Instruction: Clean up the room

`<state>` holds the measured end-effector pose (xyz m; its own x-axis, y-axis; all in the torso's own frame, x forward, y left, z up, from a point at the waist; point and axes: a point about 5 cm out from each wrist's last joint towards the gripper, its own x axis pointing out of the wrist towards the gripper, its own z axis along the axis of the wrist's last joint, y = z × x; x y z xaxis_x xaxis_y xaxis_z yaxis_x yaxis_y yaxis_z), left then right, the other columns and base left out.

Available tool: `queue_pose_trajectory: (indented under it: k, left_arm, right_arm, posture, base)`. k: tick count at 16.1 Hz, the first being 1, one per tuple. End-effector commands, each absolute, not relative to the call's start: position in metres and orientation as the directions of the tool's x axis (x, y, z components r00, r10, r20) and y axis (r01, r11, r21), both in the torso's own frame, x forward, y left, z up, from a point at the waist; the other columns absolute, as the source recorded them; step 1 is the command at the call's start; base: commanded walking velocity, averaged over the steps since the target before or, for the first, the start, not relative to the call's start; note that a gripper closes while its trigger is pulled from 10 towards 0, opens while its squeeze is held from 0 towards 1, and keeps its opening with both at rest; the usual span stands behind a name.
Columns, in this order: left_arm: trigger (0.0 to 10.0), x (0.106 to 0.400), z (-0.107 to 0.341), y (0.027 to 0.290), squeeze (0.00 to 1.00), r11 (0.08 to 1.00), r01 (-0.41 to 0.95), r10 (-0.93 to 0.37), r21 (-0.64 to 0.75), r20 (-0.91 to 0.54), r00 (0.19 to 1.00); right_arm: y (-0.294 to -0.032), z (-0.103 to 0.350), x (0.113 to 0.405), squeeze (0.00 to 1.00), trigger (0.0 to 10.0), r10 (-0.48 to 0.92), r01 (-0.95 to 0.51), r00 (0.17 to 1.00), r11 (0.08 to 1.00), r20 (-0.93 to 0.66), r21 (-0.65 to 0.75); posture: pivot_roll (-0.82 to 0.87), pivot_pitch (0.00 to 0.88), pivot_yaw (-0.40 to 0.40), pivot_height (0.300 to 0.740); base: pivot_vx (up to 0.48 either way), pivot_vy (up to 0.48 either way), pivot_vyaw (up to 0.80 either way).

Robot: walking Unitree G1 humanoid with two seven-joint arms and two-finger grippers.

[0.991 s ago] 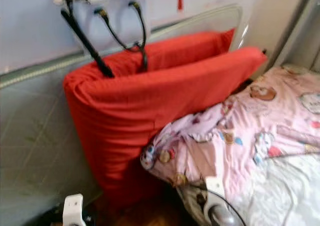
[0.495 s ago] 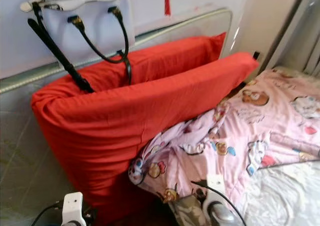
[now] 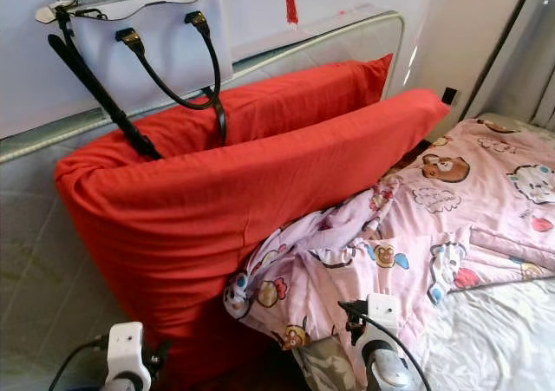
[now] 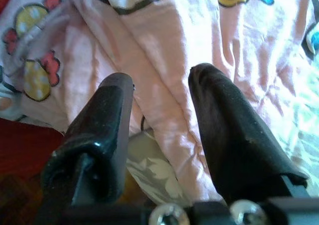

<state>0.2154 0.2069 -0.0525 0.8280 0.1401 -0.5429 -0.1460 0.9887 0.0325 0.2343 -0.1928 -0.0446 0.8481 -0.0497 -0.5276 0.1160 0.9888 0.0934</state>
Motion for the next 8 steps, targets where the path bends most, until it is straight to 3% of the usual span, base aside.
queue_pose_trajectory:
  k: [1, 3, 5, 7, 8]
  left_arm:
    - [10.0, 0.261, -0.015, 0.214, 0.0, 0.987, -0.146, 0.162, 0.072, -0.376, 0.912]
    - [10.0, 0.282, 0.012, 0.21, 0.0, 0.988, -0.148, 0.151, 0.032, -0.22, 0.964]
    - [10.0, 0.281, 0.014, 0.206, 0.0, 0.992, -0.125, 0.127, 0.025, -0.175, 0.976]
    - [10.0, 0.274, 0.013, 0.203, 0.0, 0.994, -0.106, 0.107, 0.017, -0.14, 0.984]
    - [10.0, 0.273, 0.013, 0.205, 0.0, 0.993, -0.114, 0.115, 0.017, -0.141, 0.983]
  right_arm:
    - [-0.192, -0.041, 0.237, 0.0, 10.0, -0.043, 0.112, 0.869, 0.988, -0.494, 0.111]
    - [-0.191, -0.041, 0.236, 0.0, 10.0, -0.034, 0.098, 0.877, 0.989, -0.479, 0.111]
    - [-0.191, -0.041, 0.235, 0.0, 10.0, -0.036, 0.098, 0.879, 0.989, -0.475, 0.107]
    - [-0.181, 0.001, 0.28, 0.0, 10.0, -0.019, 0.047, 0.966, 0.994, -0.26, 0.102]
    - [-0.179, 0.011, 0.288, 0.0, 10.0, -0.016, 0.038, 0.978, 0.994, -0.208, 0.103]
  posture:
    - [-0.07, 0.0, 0.024, 0.74]
    - [-0.08, 0.0, 0.026, 0.74]
    - [-0.08, 0.0, 0.03, 0.74]
    - [-0.08, 0.0, 0.036, 0.74]
    - [-0.08, 0.0, 0.037, 0.74]
  base:
    - [0.0, 0.0, 0.0]
    - [0.0, 0.0, 0.0]
    - [0.0, 0.0, 0.0]
    - [0.0, 0.0, 0.0]
    - [0.0, 0.0, 0.0]
